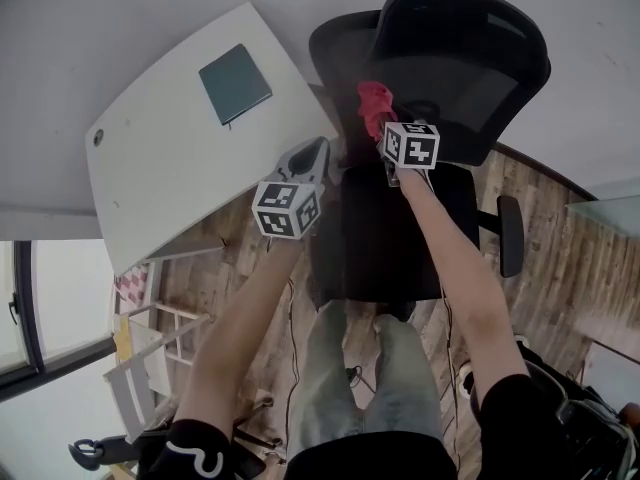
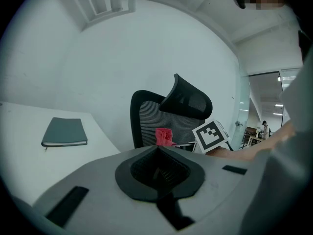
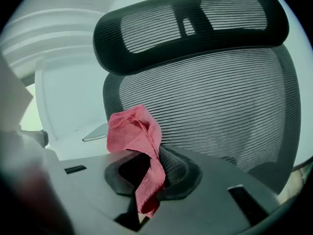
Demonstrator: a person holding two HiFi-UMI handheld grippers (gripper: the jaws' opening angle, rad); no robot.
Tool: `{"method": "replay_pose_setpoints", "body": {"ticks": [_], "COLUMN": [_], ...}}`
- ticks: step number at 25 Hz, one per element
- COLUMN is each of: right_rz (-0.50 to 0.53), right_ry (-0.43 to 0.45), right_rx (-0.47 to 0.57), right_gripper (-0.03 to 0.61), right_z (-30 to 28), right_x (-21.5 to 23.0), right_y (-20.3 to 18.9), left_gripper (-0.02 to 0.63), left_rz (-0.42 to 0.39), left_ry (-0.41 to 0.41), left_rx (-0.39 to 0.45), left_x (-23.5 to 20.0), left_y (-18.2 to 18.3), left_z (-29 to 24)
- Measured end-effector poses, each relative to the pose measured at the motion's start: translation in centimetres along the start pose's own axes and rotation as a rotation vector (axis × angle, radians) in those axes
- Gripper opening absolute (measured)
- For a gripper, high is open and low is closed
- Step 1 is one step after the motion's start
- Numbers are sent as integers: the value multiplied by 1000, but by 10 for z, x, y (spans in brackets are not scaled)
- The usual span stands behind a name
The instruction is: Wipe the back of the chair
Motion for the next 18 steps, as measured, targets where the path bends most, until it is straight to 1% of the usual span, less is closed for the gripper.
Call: {"method": "replay_pose_setpoints", "body": {"ticks": [3,8,13,18], "right_rz": [4,17,16,25], "right_ry": [-17,-48,-82,-109], "right_rx": [9,22,37,43], "right_gripper": [69,71,71,71], "right_z": [9,30,51,68], "right_x": [24,74,119,158], "right_y": [4,13,18,23], "left_gripper": [25,25,25,25], "left_rz": [22,24,3,24], "left_ry": [-3,-29,-52,-55], "left_rx": [-4,-7,-21,-18], "left_x": [16,50,75,96], "left_y": [-7,-9,-11,-11], "left_z": [-9,-26,-43,-62]}}
Point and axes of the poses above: the fingertips, and each gripper's own axes: z backward along the fingers, x to its right, y out of its top, the point moved 10 cm from there along z, backward along the fingers, and after that the axes turned 10 degrees about x, right-handed, at the moved point
